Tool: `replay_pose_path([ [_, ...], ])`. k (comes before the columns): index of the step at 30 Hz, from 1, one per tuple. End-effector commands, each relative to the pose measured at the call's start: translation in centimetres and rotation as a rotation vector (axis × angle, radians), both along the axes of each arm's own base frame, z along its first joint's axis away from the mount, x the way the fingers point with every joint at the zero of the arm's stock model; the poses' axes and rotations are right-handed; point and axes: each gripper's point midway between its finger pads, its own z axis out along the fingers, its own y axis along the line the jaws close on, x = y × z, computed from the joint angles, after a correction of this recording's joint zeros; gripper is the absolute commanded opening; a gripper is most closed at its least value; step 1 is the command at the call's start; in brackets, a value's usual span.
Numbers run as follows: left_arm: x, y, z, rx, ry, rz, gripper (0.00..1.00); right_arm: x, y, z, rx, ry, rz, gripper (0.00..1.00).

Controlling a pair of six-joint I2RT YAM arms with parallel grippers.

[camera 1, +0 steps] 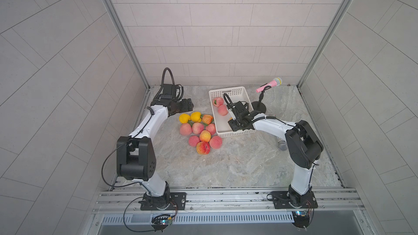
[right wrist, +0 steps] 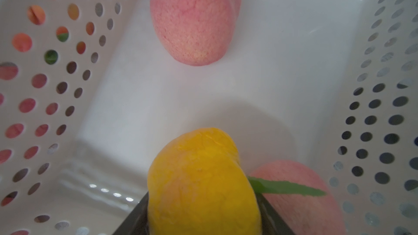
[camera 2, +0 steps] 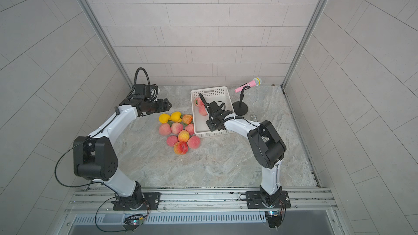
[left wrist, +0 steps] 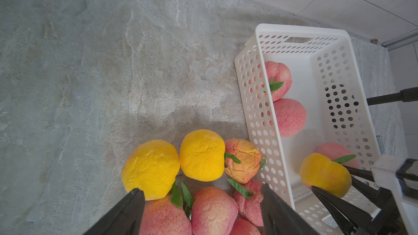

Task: Put the peaches into the basket
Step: Place the peach in the basket.

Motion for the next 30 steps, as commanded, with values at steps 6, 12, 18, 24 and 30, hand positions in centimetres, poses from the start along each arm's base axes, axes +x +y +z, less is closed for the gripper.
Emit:
replay_pose_path([
  [6, 0.7, 0.3, 0.4, 0.007, -0.013, 0.017, 0.87, -0.3, -0.6, -1.4, -0.039, 0.042, -0.019, 0.69],
  [12, 0.8, 0.2, 0.3, 0.005, -0.011, 0.013, 0.87, -0.1, -0.6, -1.1, -0.037, 0.035, -0.021, 0.73],
  [18, 0.9, 0.1, 0.2, -0.001, -0.007, 0.013, 0.88, -0.1, -0.5, -1.1, -0.039, 0.041, -0.020, 0.75],
  [24, 0.9, 0.1, 0.2, 0.001, -0.007, 0.013, 0.88, -0.2, -0.5, -0.3, -0.029, 0.033, -0.019, 0.77],
  [30, 1.0, 0.6, -0.4, 0.011, 0.007, 0.045, 0.88, -0.2, 0.1, 2.8, 0.046, -0.033, -0.006, 0.78],
])
